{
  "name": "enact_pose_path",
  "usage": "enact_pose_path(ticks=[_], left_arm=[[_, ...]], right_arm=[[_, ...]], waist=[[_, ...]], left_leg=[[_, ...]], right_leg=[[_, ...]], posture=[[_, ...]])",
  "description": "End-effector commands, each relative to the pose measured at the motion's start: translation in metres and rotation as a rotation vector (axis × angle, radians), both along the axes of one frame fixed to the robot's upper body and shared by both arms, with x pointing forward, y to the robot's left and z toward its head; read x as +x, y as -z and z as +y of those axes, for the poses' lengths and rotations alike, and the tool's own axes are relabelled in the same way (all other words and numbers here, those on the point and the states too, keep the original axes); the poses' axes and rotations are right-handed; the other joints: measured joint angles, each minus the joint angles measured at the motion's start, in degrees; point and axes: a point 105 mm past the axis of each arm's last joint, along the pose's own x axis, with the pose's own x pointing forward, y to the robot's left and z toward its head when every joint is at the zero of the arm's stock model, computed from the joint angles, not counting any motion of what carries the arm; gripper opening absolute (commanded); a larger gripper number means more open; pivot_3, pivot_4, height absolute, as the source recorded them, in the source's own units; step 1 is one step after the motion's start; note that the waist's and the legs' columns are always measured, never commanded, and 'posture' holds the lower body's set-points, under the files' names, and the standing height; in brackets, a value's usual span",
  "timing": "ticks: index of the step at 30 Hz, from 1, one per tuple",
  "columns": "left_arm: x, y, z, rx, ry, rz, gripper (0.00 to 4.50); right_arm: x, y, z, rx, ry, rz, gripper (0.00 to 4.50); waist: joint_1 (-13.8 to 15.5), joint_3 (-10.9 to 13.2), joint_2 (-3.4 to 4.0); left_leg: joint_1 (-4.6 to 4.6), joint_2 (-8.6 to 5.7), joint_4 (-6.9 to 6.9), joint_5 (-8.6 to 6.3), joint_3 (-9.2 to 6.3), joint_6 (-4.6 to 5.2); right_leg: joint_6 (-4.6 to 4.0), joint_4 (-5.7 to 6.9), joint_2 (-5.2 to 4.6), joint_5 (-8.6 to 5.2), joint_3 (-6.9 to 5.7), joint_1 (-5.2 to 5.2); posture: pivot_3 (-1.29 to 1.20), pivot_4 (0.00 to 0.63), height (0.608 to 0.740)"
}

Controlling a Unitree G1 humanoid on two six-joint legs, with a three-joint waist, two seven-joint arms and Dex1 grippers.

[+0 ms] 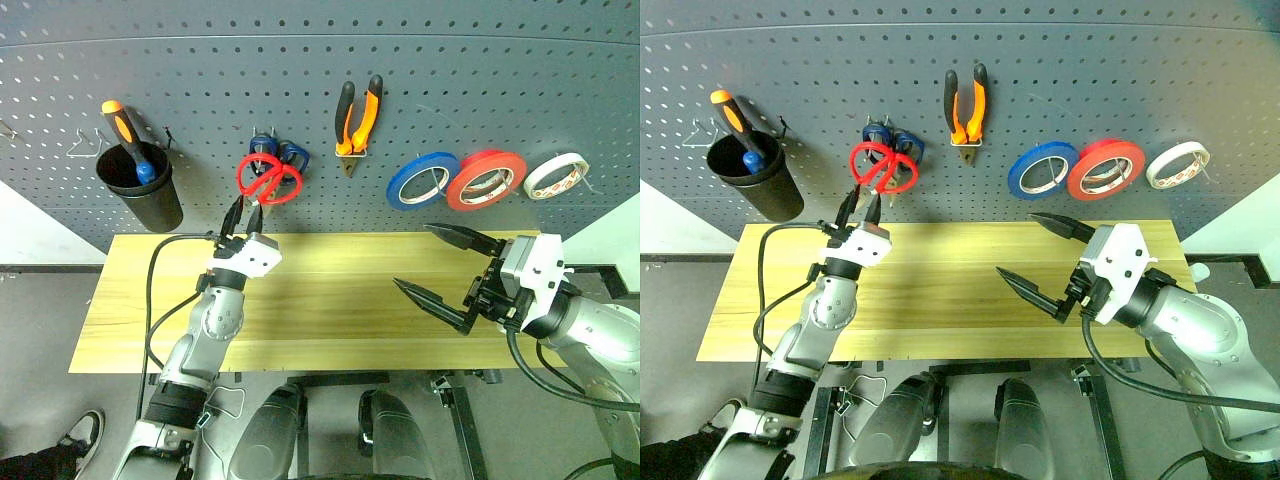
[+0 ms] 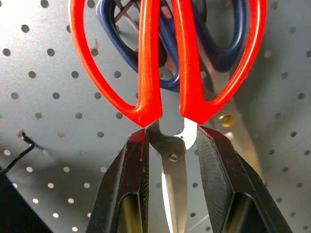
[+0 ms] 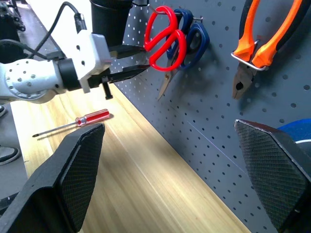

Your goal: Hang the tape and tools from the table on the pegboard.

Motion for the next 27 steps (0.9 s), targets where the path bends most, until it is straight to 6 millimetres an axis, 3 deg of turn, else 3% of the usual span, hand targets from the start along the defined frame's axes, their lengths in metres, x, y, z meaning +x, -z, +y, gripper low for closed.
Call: enact_pose_path(ticks=[1, 3, 8, 13, 15, 18, 21, 27], left_arm=[[0.002, 0.01, 0.0, -0.006, -0.001, 0.036, 1.07], [0.0, 0.012, -0.003, -0.02, 0.008, 0.048, 1.07], [-0.001, 0.026, -0.001, -0.111, 0.007, 0.133, 2.64], [-0.002, 0.059, 0.012, -0.132, -0.047, 0.326, 4.34], [-0.012, 0.077, 0.026, -0.162, -0.074, 0.455, 4.46], [-0.032, 0.097, 0.069, -0.279, -0.196, 0.666, 4.46], [-0.042, 0.101, 0.113, -0.449, -0.316, 0.824, 4.46], [-0.026, 0.08, 0.153, -0.608, -0.42, 0.854, 4.46]], right_arm=[[-0.007, -0.01, 0.001, -0.011, -0.013, -0.045, 4.5], [-0.007, -0.01, 0.0, -0.013, -0.01, -0.044, 4.5], [-0.009, -0.008, 0.001, -0.014, -0.003, -0.036, 4.5], [-0.01, -0.005, 0.0, -0.02, 0.007, -0.027, 4.5], [-0.01, -0.004, 0.0, -0.02, 0.015, -0.022, 4.5], [-0.011, 0.0, -0.001, -0.022, 0.029, -0.014, 4.5], [-0.011, 0.005, -0.001, -0.02, 0.036, -0.001, 4.5], [-0.011, 0.012, 0.0, -0.013, 0.03, 0.03, 4.5]], waist=[[-0.04, 0.0, 0.01], [-0.01, -0.01, 0.01], [-0.05, -0.01, 0.01], [-0.04, -0.01, 0.01], [-0.14, -0.01, 0.01], [-0.53, -0.01, 0.0], [-0.51, -0.01, 0.01], [0.26, -0.01, 0.0]], left_leg=[[0.02, 0.0, 0.0, 0.0, 0.01, 0.0], [0.05, 0.0, 0.0, 0.01, 0.01, -0.02], [0.07, 0.0, 0.01, 0.03, 0.03, -0.03], [0.07, 0.0, 0.01, 0.04, 0.03, -0.01], [0.07, 0.0, 0.01, 0.04, 0.03, -0.01], [0.08, 0.02, -0.05, 0.04, 0.04, 0.0], [0.06, 0.04, -0.07, 0.04, -0.01, 0.01], [0.08, 0.0, -0.06, 0.3, -0.16, 0.21]], right_leg=[[0.0, 0.03, 0.0, 0.0, 0.01, 0.0], [0.0, 0.08, 0.0, 0.0, 0.01, 0.0], [0.0, 0.14, -0.01, 0.0, 0.04, 0.0], [0.0, 0.16, -0.01, 0.0, 0.04, -0.01], [0.0, 0.16, -0.01, 0.0, 0.04, -0.01], [-0.01, 0.13, -0.01, -0.01, 0.06, -0.04], [-0.03, 0.18, 0.03, -0.01, 0.05, -0.08], [-0.11, 0.2, 0.06, 0.3, -0.07, 0.02]], posture=[[0.05, 0.237, 0.725], [0.05, 0.239, 0.725], [0.05, 0.245, 0.725], [0.05, 0.244, 0.725], [0.06, 0.24, 0.725], [0.07, 0.234, 0.725], [0.08, 0.238, 0.725], [0.09, 0.247, 0.725]])
